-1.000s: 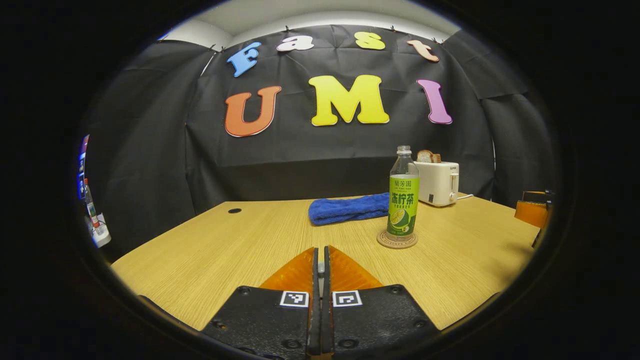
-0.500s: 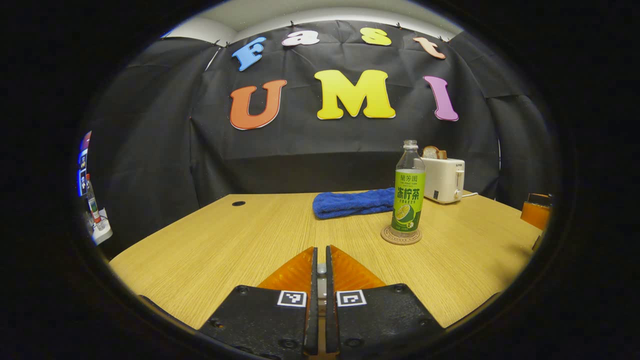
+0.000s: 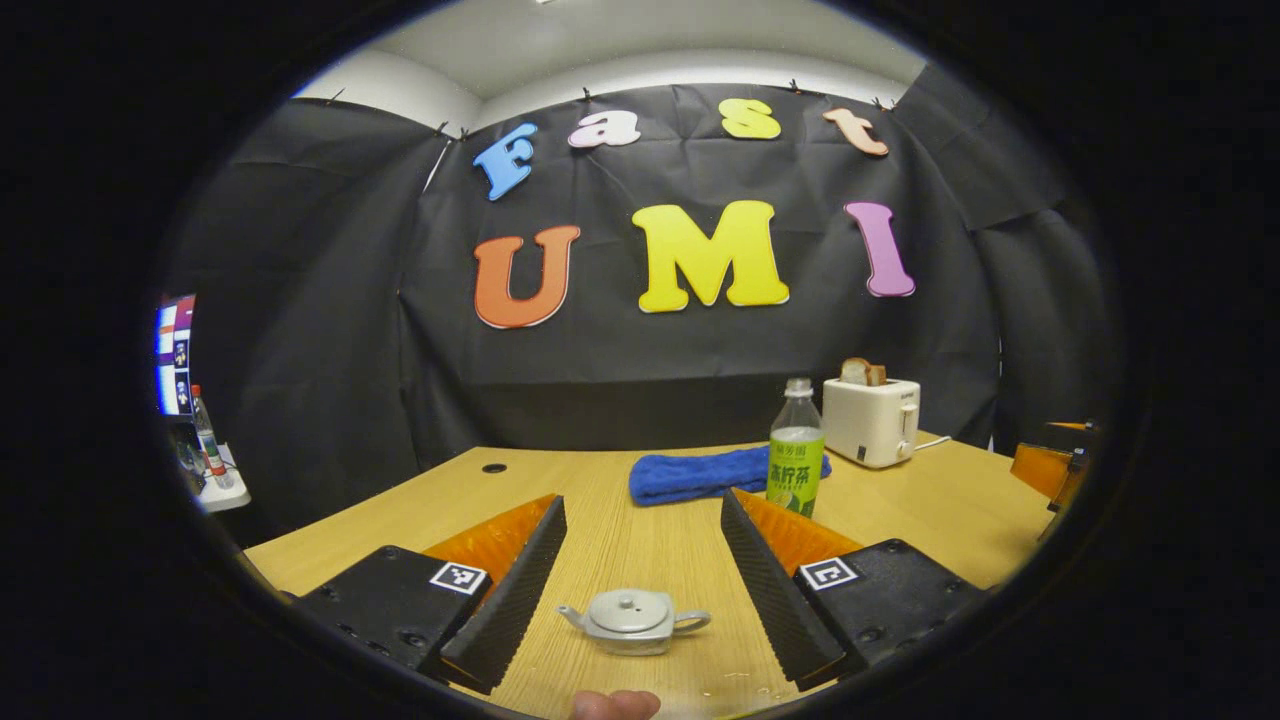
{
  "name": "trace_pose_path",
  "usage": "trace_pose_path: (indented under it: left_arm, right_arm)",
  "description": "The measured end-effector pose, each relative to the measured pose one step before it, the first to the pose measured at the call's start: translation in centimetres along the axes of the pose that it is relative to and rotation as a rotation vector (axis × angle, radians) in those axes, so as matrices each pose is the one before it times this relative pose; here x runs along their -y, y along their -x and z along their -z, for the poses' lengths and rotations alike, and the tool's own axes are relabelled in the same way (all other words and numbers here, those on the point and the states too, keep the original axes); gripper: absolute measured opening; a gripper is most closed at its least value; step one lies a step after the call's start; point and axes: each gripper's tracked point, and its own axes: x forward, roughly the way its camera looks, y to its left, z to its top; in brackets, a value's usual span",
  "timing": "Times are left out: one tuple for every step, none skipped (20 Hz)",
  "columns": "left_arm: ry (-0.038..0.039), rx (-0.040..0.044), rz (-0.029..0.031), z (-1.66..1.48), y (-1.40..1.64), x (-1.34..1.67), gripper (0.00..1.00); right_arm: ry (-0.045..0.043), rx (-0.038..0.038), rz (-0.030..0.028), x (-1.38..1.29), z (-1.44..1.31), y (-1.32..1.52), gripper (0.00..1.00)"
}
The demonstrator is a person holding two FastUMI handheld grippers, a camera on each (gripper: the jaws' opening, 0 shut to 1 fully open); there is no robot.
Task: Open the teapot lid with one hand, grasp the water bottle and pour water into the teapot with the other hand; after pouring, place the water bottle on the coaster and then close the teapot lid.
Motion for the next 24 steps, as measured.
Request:
trace_pose_path:
  left_arm:
    - [-0.00148, 0.00794, -0.00003, -0.915, 0.424, 0.333, 0.97]
    - [0.00711, 0.00607, 0.00442, -0.754, 0.481, 0.574, 0.97]
    - [0.01067, 0.00558, 0.01023, -0.647, 0.406, 0.863, 0.98]
    - [0.00964, 0.00324, 0.00915, -0.502, 0.64, 0.717, 0.98]
    - [0.00151, 0.00854, 0.007, -0.372, 0.605, 0.638, 0.98]
    - [-0.00824, 0.00667, 0.00448, -0.263, 0.568, 0.472, 0.97]
    - [-0.00834, 0.00239, 0.00516, -0.237, 0.496, 0.412, 0.99]
    - [-0.00571, -0.00598, 0.00459, 0.063, 0.651, 0.307, 0.97]
    - [-0.00325, -0.00654, 0.0025, 0.336, 0.577, 0.11, 0.98]
    - [0.00106, 0.00295, -0.00419, 0.067, 0.627, 0.095, 0.97]
    - [0.00453, 0.00581, -0.00727, -0.1, 0.621, -0.018, 0.98]
    - [0.00662, 0.00854, -0.01312, -0.066, 0.592, -0.189, 0.98]
    - [0.0058, 0.00574, -0.00625, 0.087, 0.376, -0.233, 0.98]
    - [-0.00283, 0.00511, -0.00228, -0.191, 0.044, -0.132, 0.98]
    - [-0.01712, 0.0042, -0.00821, -0.191, 0.092, -0.317, 0.97]
    - [-0.00478, 0.01539, -0.00919, -0.402, 0.042, -0.539, 0.98]
    - [0.00432, -0.00649, 0.00774, -0.031, -0.022, -0.075, 0.98]
    - [0.01241, -0.00561, 0.01177, 0.3, 0.004, 0.11, 0.98]
    - [0.00848, -0.00278, 0.00648, 0.048, 0.038, -0.139, 0.98]
    - [0.00402, -0.00557, 0.00535, 0.113, 0.0, -0.135, 0.97]
    - [0.00264, 0.00216, -0.00177, -0.231, 0.049, -0.286, 0.98]
    - [0.00103, 0.0015, -0.00516, -0.177, -0.1, -0.356, 0.98]
    - [0.00539, 0.00303, -0.00313, 0.045, 0.071, -0.249, 0.98]
    - [0.00414, -0.00362, -0.00106, 0.104, -0.159, -0.13, 0.98]
  right_arm:
    - [0.00449, 0.01683, 0.00686, 0.154, -1.118, 0.171, 0.96]
    - [0.00189, 0.0183, 0.00583, 0.036, -1.123, 0.062, 0.94]
    - [0.0018, 0.01618, -0.00144, -0.204, -1.073, 0.301, 0.94]
    - [0.00611, 0.01407, -0.00511, -0.272, -0.745, 0.556, 0.96]
    - [0.01471, 0.0139, -0.00321, -0.258, -0.81, 0.47, 0.96]
    - [0.01582, 0.01041, -0.00201, -0.187, -0.618, 0.418, 0.96]
    - [0.00573, 0.00324, -0.00525, -0.369, -0.54, 0.58, 0.96]
    - [-0.00681, -0.00581, -0.005, -0.469, -0.181, 0.646, 0.94]
    - [-0.00681, -0.00438, 0.00163, -0.281, -0.251, 0.474, 0.96]
    - [-0.00117, -0.00081, 0.00199, -0.257, -0.096, 0.456, 0.96]
    - [0.00211, -0.00201, 0.00451, -0.267, -0.051, 0.647, 0.96]
    - [0.00472, 0.00059, 0.00316, -0.312, -0.055, 0.425, 0.96]
    - [0.01367, -0.00215, 0.00972, -0.01, 0.03, 0.403, 0.96]
    - [0.0154, -0.00116, 0.00962, -0.024, -0.024, 0.283, 0.96]
    - [0.00276, 0.00442, 0.00061, -0.352, -0.34, 0.256, 0.96]
    - [-0.00434, 0.00567, -0.00204, -0.428, -0.331, 0.313, 0.94]
    - [-0.00052, 0.00562, -0.00145, -0.399, -0.166, 0.202, 0.96]
    - [0.00274, 0.0053, 0.00138, -0.295, -0.167, 0.002, 0.96]
    - [0.00865, -0.00151, -0.00233, -0.514, 0.005, -0.052, 0.96]
    - [0.00663, -0.00395, -0.00666, -0.515, 0.219, 0.171, 0.96]
    - [0.00085, -0.00617, -0.00565, -0.52, 0.213, -0.002, 0.96]
    - [-0.00357, -0.00585, -0.00057, -0.388, 0.193, -0.124, 0.96]
    - [-0.00318, -0.00619, 0.00265, -0.23, 0.19, -0.127, 0.96]
    - [0.00035, -0.00456, 0.00186, -0.193, 0.306, -0.112, 0.96]
